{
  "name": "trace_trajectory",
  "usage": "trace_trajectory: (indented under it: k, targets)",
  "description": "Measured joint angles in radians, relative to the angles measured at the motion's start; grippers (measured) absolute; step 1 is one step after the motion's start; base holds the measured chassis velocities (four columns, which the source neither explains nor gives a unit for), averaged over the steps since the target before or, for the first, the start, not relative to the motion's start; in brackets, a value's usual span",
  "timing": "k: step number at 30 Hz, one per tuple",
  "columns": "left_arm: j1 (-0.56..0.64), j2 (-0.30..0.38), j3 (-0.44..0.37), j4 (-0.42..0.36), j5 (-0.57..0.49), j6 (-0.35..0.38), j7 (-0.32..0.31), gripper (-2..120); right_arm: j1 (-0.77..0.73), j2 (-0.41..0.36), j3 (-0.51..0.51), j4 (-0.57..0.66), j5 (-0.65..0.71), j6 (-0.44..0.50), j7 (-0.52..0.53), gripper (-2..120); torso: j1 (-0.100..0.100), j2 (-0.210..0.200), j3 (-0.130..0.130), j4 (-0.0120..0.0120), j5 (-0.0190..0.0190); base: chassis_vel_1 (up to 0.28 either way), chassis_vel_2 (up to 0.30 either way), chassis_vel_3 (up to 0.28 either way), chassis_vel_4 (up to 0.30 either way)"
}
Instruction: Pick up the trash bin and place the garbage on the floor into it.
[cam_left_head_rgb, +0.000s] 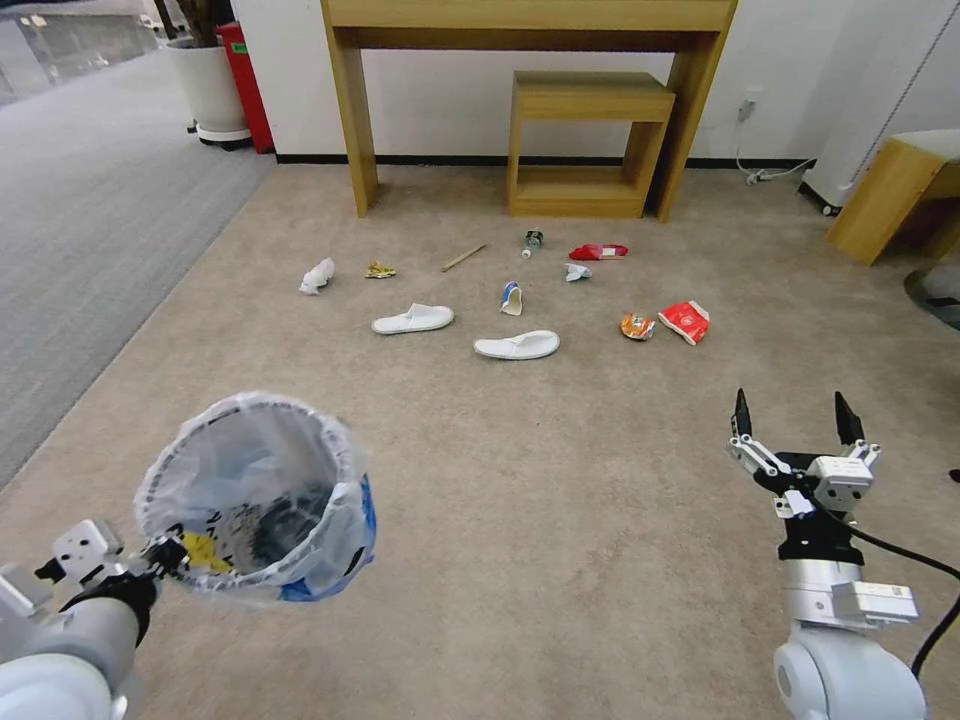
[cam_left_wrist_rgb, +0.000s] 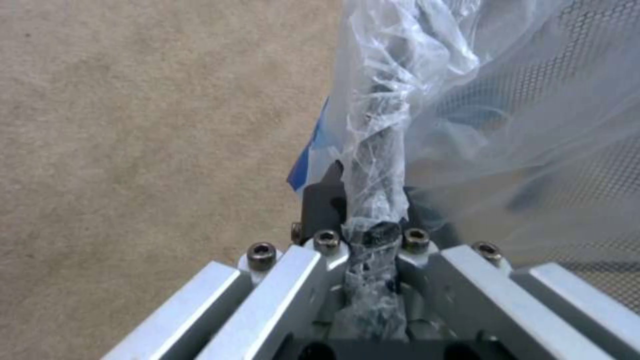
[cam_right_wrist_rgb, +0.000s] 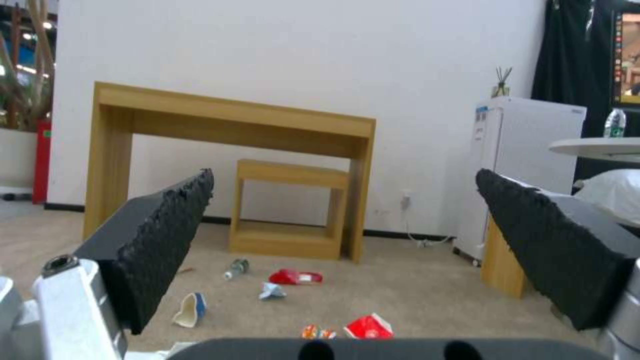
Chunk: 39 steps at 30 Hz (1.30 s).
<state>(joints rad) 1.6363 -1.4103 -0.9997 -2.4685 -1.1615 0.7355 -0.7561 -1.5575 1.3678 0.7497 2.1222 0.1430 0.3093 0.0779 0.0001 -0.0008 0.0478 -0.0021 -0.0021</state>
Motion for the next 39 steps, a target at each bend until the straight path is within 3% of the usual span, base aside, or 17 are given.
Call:
trace_trajectory:
  k: [10,39]
  targets:
    - [0.006,-0.004,0.006,-0.024,0.028,0.000,0.002,1,-0.013,0.001,0.014,0.001,-0.002,0.009,0.004,100,0.000,0.000,0.000,-0.0001,0.0001,0.000,0.000,0.000,0.000]
    - [-0.026,0.007,0.013,0.000,0.036,0.000,0.017,1,-0.015,0.010,0.001,-0.002,-0.015,0.009,-0.012,100,0.000,0.000,0.000,-0.0001,0.0003,0.018,0.018,-0.021,-0.022]
